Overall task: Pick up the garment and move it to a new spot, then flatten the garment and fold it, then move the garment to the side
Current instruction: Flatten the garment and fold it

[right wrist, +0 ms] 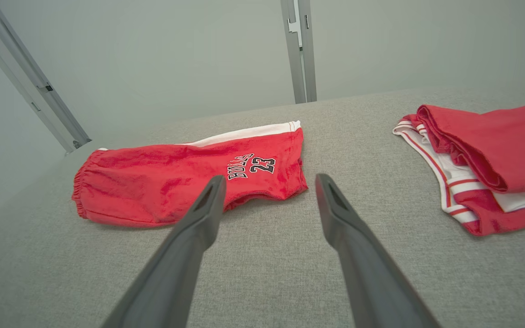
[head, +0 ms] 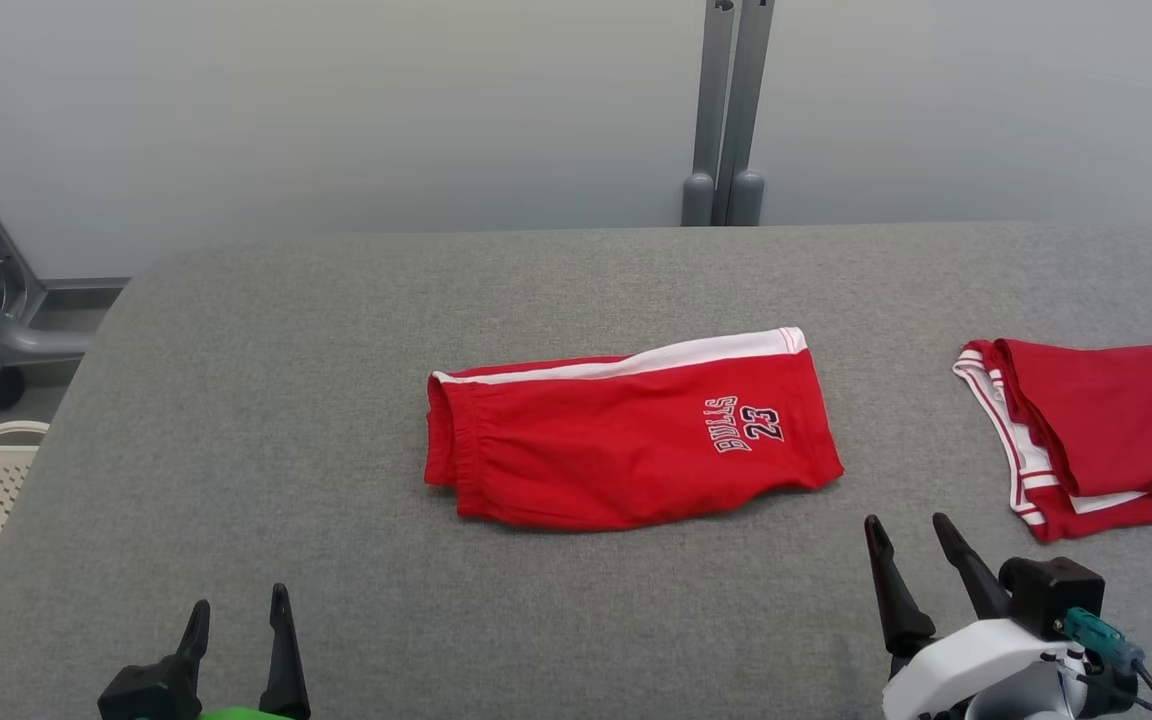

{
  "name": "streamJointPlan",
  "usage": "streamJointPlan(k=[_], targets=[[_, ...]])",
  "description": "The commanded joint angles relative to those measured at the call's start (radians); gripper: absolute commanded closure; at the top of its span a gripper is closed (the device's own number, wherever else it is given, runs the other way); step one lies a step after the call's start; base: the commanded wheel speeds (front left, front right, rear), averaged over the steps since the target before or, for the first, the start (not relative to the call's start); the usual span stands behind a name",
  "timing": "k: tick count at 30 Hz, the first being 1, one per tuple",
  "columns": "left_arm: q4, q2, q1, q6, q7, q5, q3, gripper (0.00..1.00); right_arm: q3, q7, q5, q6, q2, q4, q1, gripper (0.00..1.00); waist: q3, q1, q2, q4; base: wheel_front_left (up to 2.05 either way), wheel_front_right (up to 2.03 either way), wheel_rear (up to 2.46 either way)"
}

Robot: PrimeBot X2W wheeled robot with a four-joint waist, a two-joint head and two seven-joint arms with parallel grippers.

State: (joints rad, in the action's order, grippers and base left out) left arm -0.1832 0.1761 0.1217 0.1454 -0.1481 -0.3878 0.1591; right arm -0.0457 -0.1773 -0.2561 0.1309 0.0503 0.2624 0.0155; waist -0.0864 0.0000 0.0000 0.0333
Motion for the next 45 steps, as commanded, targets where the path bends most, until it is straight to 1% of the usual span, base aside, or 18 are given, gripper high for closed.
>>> streamJointPlan(k=[1, 3, 5, 9, 11, 12, 13, 16, 18, 19, 20, 25, 29, 36, 41, 45], targets=[[0.009, 0.009, 0.002, 0.003, -0.018, 0.003, -0.001, 0.00, -0.001, 0.010, -0.005, -0.001, 0.001, 0.001, -0.015, 0.00, 0.004, 0.0000, 0.0000, 0.002, 0.00, 0.00, 0.00], [0.012, 0.009, -0.002, 0.003, -0.026, 0.006, 0.002, 0.00, 0.004, 0.055, -0.020, -0.001, 0.001, 0.014, -0.031, 0.00, 0.011, 0.0000, 0.0000, 0.004, 0.00, 0.00, 0.00], [0.014, 0.011, -0.010, 0.003, -0.029, 0.010, 0.006, 0.00, -0.004, 0.131, 0.003, -0.001, 0.000, 0.026, -0.062, 0.00, 0.019, 0.0000, 0.0000, 0.009, 0.00, 0.00, 0.00], [0.018, 0.016, -0.026, 0.000, -0.027, 0.017, 0.016, 0.00, 0.014, 0.328, 0.031, -0.001, 0.002, 0.047, -0.145, 0.00, 0.039, 0.0000, 0.0000, 0.026, 0.00, 0.00, 0.00], [0.021, 0.019, -0.034, -0.003, -0.025, 0.020, 0.021, 0.00, 0.047, 0.428, 0.031, -0.001, 0.003, 0.059, -0.192, 0.00, 0.053, 0.0000, 0.0000, 0.038, 0.00, 0.00, 0.00], [0.021, 0.019, -0.034, -0.003, -0.025, 0.020, 0.021, 0.00, 0.047, 0.428, 0.031, -0.001, 0.003, 0.059, -0.192, 0.00, 0.053, 0.0000, 0.0000, 0.038, 0.00, 0.00, 0.00], [0.023, 0.021, -0.044, -0.009, -0.022, 0.025, 0.029, 0.00, 0.077, 0.524, 0.060, 0.000, 0.007, 0.072, -0.241, 0.00, 0.068, 0.0000, 0.0000, 0.055, 0.00, 0.00, 0.00], [0.030, 0.014, -0.071, -0.020, -0.024, 0.031, 0.048, 0.00, 0.141, 0.656, 0.099, -0.001, 0.022, 0.090, -0.321, 0.00, 0.107, 0.0000, 0.0000, 0.091, 0.00, 0.00, 0.00], [0.032, 0.008, -0.090, -0.025, -0.023, 0.034, 0.061, 0.00, 0.181, 0.719, 0.128, -0.001, 0.032, 0.104, -0.373, 0.00, 0.134, 0.0000, 0.0000, 0.117, 0.00, 0.00, 0.00], [0.032, 0.008, -0.090, -0.025, -0.023, 0.034, 0.061, 0.00, 0.181, 0.719, 0.128, -0.001, 0.032, 0.104, -0.373, 0.00, 0.134, 0.0000, 0.0000, 0.117, 0.00, 0.00, 0.00], [0.030, 0.007, -0.098, -0.030, -0.024, 0.036, 0.067, 0.00, 0.201, 0.751, 0.135, 0.000, 0.031, 0.116, -0.398, 0.00, 0.146, 0.0000, 0.0000, 0.128, 0.00, 0.00, 0.00], [0.024, 0.000, -0.141, -0.046, -0.023, 0.052, 0.098, 0.00, 0.342, 0.898, 0.211, 0.000, 0.028, 0.186, -0.530, 0.00, 0.199, 0.0000, 0.0000, 0.186, 0.00, 0.00, 0.00], [0.021, -0.007, -0.169, -0.056, -0.032, 0.049, 0.111, 0.00, 0.384, 0.935, 0.276, -0.001, 0.039, 0.230, -0.613, 0.00, 0.237, 0.0000, 0.0000, 0.223, 0.00, 0.00, 0.00], [-0.002, -0.014, -0.206, -0.067, -0.039, 0.050, 0.131, 0.00, 0.442, 0.932, 0.344, 0.000, 0.067, 0.328, -0.688, 0.00, 0.282, 0.0000, 0.0000, 0.271, 0.00, 0.00, 0.00], [-0.017, -0.019, -0.221, -0.075, -0.048, 0.050, 0.142, 0.00, 0.457, 0.931, 0.375, -0.001, 0.083, 0.387, -0.713, 0.00, 0.304, 0.0000, 0.0000, 0.286, 0.00, 0.00, 0.00], [-0.024, -0.019, -0.225, -0.074, -0.053, 0.047, 0.144, 0.00, 0.475, 0.933, 0.395, -0.001, 0.077, 0.422, -0.719, 0.00, 0.313, 0.0000, 0.0000, 0.289, 0.00, 0.00, 0.00]])
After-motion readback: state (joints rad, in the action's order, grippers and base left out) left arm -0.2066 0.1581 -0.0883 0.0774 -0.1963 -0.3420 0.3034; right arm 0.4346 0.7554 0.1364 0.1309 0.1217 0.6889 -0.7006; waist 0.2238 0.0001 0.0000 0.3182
